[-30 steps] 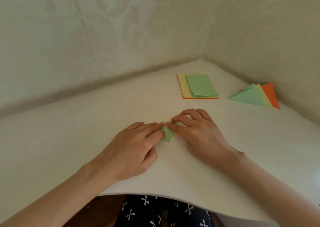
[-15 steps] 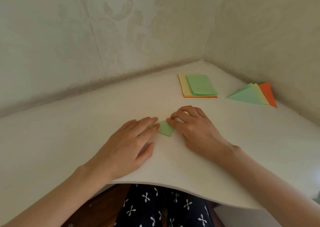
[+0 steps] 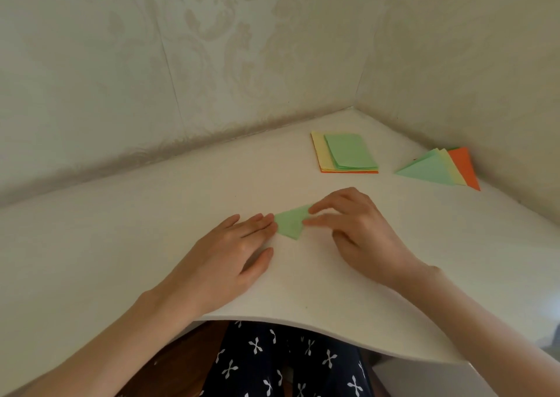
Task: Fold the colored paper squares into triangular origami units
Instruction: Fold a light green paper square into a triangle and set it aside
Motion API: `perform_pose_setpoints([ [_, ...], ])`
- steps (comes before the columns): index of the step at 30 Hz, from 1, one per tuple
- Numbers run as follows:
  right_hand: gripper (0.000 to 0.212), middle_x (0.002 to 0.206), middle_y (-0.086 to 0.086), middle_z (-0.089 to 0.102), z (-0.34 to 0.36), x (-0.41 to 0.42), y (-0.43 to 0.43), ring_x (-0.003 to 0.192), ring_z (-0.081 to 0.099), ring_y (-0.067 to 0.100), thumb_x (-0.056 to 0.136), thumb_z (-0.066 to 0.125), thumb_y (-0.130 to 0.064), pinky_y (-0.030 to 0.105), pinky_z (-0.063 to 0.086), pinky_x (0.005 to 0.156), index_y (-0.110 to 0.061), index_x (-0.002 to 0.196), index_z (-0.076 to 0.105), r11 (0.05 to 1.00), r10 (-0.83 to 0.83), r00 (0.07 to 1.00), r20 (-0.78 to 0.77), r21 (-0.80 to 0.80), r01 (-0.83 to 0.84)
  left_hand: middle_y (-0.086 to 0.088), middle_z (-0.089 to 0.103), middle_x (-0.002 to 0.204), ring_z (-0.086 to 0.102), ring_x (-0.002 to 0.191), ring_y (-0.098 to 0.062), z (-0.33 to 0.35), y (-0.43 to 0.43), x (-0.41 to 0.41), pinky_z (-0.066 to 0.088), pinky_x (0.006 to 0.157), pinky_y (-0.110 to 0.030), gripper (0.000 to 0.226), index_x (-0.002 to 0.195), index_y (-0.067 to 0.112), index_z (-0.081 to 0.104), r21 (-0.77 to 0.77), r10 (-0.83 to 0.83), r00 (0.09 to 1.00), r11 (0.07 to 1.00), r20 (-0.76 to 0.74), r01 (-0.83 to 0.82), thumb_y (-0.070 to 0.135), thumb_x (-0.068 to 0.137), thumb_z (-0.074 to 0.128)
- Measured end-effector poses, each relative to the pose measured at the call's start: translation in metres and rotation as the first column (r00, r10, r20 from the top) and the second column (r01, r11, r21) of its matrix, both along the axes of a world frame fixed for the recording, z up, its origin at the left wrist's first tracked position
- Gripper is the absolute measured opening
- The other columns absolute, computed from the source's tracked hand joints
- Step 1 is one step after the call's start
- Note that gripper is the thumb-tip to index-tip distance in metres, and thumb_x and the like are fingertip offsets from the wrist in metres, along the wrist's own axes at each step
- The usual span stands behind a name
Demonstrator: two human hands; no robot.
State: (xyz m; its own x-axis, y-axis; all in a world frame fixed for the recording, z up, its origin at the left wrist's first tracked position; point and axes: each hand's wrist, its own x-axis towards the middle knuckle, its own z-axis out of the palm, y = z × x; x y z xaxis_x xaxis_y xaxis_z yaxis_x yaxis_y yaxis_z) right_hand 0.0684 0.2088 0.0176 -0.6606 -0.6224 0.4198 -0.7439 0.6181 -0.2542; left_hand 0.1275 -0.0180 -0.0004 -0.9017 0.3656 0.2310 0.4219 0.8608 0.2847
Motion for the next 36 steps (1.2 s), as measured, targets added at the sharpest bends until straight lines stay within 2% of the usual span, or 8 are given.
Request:
perform_pose_setpoints([
  [5,0.038,0.128,-0.001,0.051,-0.004,-0.017,-0.021,0.12,0.035,0.021,0.092,0.056,-0.033,0.032,0.03,0.103,-0.018,0.127,0.057,0.978,-0.197,0.952,0.236,0.122,0.172,0.001,0.068,0.116,0.064,0.104,-0.014,0.005,0.007,-0.007,0.04,0.095,-0.026,0.045,0.106,0.016,0.073,0.039,-0.001,0.998,0.999,-0.07,0.003,0.038,0.092,0.036],
  [9,0.021,0.112,-0.003,0.052,-0.003,-0.018,-0.025,0.11,0.037,0.019,0.086,0.064,-0.032,0.03,0.032,0.095,-0.018,0.101,0.059,0.985,-0.171,0.941,0.293,0.045,0.165,0.001,0.066,0.105,0.061,0.093,-0.021,0.008,0.012,-0.02,0.044,0.081,-0.029,0.041,0.106,0.012,0.069,0.189,0.122,0.992,0.975,-0.03,-0.114,0.045,0.086,0.054],
  [14,0.015,0.09,-0.006,0.052,0.005,-0.014,-0.021,0.088,0.044,0.008,0.084,0.068,-0.021,0.011,0.035,0.073,-0.022,0.079,0.053,0.96,-0.156,0.84,0.52,-0.122,0.254,0.003,0.049,0.102,0.048,0.1,-0.018,0.005,0.021,-0.036,0.039,0.088,-0.032,0.049,0.123,0.018,0.058,0.323,0.254,0.964,0.908,0.079,-0.266,0.035,0.079,0.072],
  [17,0.019,0.07,-0.002,0.055,0.013,-0.012,-0.014,0.06,0.044,0.005,0.083,0.069,-0.013,0.012,0.033,0.054,-0.017,0.072,0.055,0.755,-0.008,0.725,0.689,-0.471,0.456,0.007,0.055,0.106,0.054,0.099,-0.01,0.005,0.027,-0.04,0.038,0.081,-0.018,0.053,0.125,0.021,0.052,0.558,0.284,0.942,0.759,0.178,-0.335,0.033,0.078,0.073],
  [21,0.017,0.071,-0.001,0.058,0.017,-0.012,-0.008,0.07,0.052,0.01,0.087,0.065,-0.014,0.022,0.037,0.063,-0.015,0.074,0.053,0.487,0.155,0.667,0.729,-0.644,0.59,0.007,0.07,0.09,0.065,0.083,0.0,0.021,0.048,-0.048,0.045,0.073,-0.009,0.034,0.098,0.026,0.06,0.782,0.027,0.926,0.527,0.376,-0.333,0.039,0.068,0.07],
  [27,0.015,0.071,-0.003,0.055,0.013,-0.008,-0.003,0.067,0.049,0.008,0.087,0.064,-0.01,0.022,0.037,0.065,-0.015,0.077,0.053,0.458,0.2,0.617,0.761,-0.629,0.628,0.001,0.071,0.07,0.07,0.069,-0.008,0.035,0.072,-0.066,0.054,0.064,-0.018,0.005,0.087,0.009,0.061,0.873,-0.084,0.933,0.39,0.349,-0.291,0.006,0.086,0.064],
  [32,0.03,0.089,-0.004,0.065,0.027,-0.015,0.029,0.071,0.054,0.008,0.082,0.069,-0.02,0.02,0.039,0.06,-0.018,0.109,0.056,0.574,0.141,0.673,0.726,-0.614,0.542,-0.006,0.068,0.077,0.065,0.075,-0.024,0.037,0.069,-0.085,0.053,0.074,-0.035,0.014,0.092,0.021,0.068,0.742,-0.119,0.97,0.665,0.211,-0.08,0.01,0.091,0.06],
  [36,0.019,0.083,-0.002,0.065,0.037,-0.026,0.053,0.068,0.051,0.009,0.084,0.067,-0.008,0.016,0.04,0.06,-0.019,0.1,0.066,0.721,0.057,0.697,0.714,-0.512,0.466,0.013,0.059,0.07,0.055,0.069,-0.009,0.033,0.077,-0.093,0.043,0.07,-0.021,0.019,0.095,0.031,0.068,0.648,-0.209,0.953,0.761,0.219,0.018,0.015,0.092,0.058],
])
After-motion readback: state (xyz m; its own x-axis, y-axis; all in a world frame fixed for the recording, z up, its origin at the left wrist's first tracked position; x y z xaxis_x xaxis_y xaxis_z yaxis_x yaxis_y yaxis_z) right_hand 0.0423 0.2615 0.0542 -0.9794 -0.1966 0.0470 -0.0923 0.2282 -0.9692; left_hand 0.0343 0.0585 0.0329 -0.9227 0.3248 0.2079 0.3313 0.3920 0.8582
